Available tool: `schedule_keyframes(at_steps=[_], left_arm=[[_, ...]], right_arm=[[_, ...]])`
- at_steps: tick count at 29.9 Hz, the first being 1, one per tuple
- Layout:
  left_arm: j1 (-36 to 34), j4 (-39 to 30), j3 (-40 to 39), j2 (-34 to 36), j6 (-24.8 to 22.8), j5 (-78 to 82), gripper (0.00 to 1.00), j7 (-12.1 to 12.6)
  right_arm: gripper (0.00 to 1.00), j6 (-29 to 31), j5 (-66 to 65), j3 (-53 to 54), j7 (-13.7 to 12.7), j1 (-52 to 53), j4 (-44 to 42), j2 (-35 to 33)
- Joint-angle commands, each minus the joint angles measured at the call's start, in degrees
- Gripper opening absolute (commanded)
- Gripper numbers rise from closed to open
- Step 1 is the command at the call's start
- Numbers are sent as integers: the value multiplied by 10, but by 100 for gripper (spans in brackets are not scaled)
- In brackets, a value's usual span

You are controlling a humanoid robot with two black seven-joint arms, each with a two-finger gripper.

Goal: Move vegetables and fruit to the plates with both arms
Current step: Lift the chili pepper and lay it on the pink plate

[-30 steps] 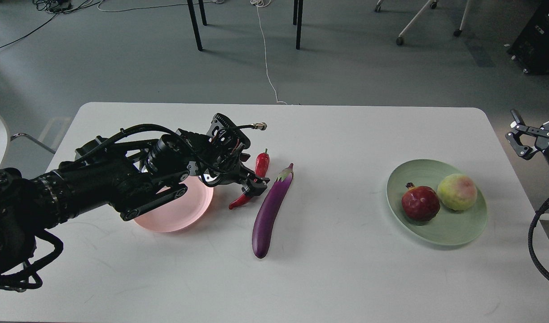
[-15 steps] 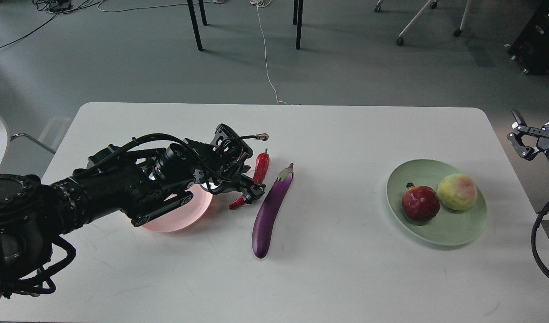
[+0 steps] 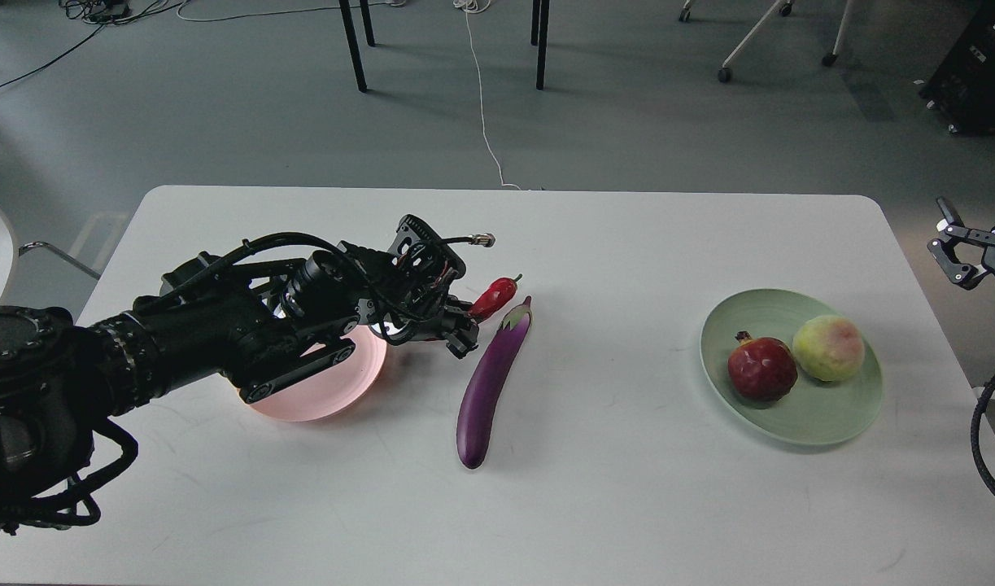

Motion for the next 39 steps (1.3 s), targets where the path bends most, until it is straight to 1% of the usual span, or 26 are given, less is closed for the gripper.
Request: schedule_keyframes(at_steps=[1,4,6,7,9,11,13,15,19,20,23,25,28,30,33,35,39], left_arm=[[-45,-39,-8,18,-15,-8,7,-5],[-100,-74,-11,52,-40,-62,8,-15],[-141,-111,-8,90,-63,-98,8,-25],[-150,-133,-7,115,-72,-99,8,-31],[-153,-202,-2,188,-72,-98,8,-37],[-152,-292,5,263,-72,-97,8,-37],[-149,-353,22,325,-72,-95,8,-36],[-135,-373,45,375,-72,-92,8,-36],[-75,-361,58,440,-72,-73,8,-41],[-55,-358,55,450,-62,-73,8,-41],[-9,-356,55,467,-25,-70,8,-37],[11,-352,54,466,-11,-70,8,-35],[19,-339,52,454,-8,-70,9,-32],[17,-323,51,427,-7,-70,9,-32],[16,-278,51,381,-7,-70,11,-32],[14,-267,51,363,-7,-70,12,-32],[13,-257,51,358,-7,-70,15,-33]], right_arm=[[99,0,0,0,0,-1,2,-12],[99,0,0,0,-1,-1,1,-22],[99,0,0,0,0,0,1,-27],[99,0,0,0,-1,0,1,-29],[99,0,0,0,0,0,1,-29],[99,0,0,1,0,0,1,-29],[99,0,0,1,0,0,2,-29],[99,0,0,1,-1,0,2,-29],[99,0,0,1,0,1,2,-29],[99,0,0,3,0,1,2,-30],[99,0,0,7,-1,1,2,-30],[99,0,0,7,-1,1,2,-35],[99,0,0,8,-1,2,2,-38],[99,0,0,8,-1,3,3,-38],[99,0,0,8,-1,5,3,-38],[99,0,0,8,-1,5,5,-39],[99,0,0,9,0,2,24,-65]])
